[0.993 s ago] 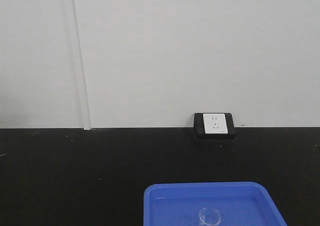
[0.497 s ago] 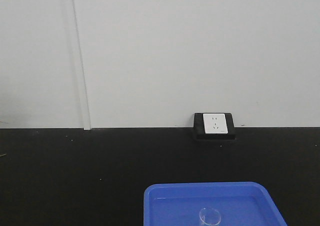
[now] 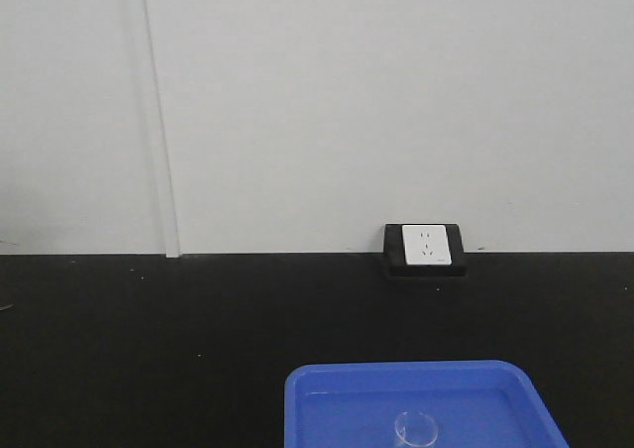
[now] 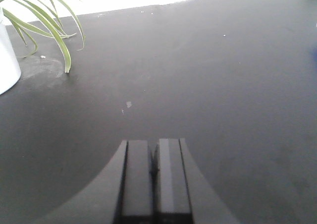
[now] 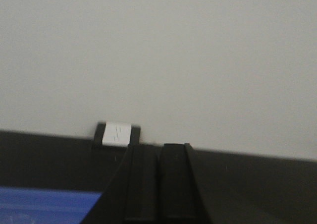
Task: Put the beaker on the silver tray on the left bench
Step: 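Lower the open right gripper around the glass beaker in the blue tray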
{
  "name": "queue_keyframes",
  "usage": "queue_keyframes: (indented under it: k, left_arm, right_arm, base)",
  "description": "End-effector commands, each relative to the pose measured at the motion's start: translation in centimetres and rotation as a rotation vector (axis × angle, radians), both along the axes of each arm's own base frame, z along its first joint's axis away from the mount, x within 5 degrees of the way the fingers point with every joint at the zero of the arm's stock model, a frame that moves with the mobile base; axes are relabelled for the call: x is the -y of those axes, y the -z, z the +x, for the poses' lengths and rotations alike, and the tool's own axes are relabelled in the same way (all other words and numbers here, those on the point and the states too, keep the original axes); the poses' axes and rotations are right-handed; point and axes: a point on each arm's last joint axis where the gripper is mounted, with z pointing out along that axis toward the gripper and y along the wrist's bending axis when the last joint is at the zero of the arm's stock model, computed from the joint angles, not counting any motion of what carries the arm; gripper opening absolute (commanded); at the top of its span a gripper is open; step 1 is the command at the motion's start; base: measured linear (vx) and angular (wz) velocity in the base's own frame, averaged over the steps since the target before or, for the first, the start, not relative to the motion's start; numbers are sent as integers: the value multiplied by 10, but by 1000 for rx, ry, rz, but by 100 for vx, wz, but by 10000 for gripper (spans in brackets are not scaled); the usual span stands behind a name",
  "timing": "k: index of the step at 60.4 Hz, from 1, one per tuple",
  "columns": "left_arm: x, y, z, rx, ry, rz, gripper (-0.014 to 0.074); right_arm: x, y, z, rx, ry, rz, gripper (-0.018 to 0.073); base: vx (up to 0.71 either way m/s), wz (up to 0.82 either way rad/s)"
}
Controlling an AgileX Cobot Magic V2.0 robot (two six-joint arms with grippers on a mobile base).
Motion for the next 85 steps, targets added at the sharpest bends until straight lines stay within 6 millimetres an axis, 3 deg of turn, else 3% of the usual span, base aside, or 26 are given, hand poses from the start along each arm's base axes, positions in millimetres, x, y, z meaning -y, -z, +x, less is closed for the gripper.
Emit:
queue_keyframes:
  k: [1, 20, 49, 69, 85]
  left_arm:
    - [1, 0, 2, 67, 10, -5, 1]
    - [1, 0, 2, 67, 10, -5, 1]
    - [1, 0, 2, 67, 10, -5, 1]
    - [1, 0, 2, 67, 10, -5, 1]
    - [1, 0, 2, 67, 10, -5, 1]
  right_arm:
    - [0, -10, 14, -51, 7, -7, -8]
    - [-2, 8, 56, -230, -3, 11, 65]
    - [-5, 25, 89, -324, -17, 94, 489]
    - [-14, 59, 144, -379, -71, 190, 508]
    - [-53, 80, 169, -340, -294, 120, 508]
  base:
    - [0, 0]
    - [0, 0]
    - [0, 0]
    - [0, 0]
    - [0, 0]
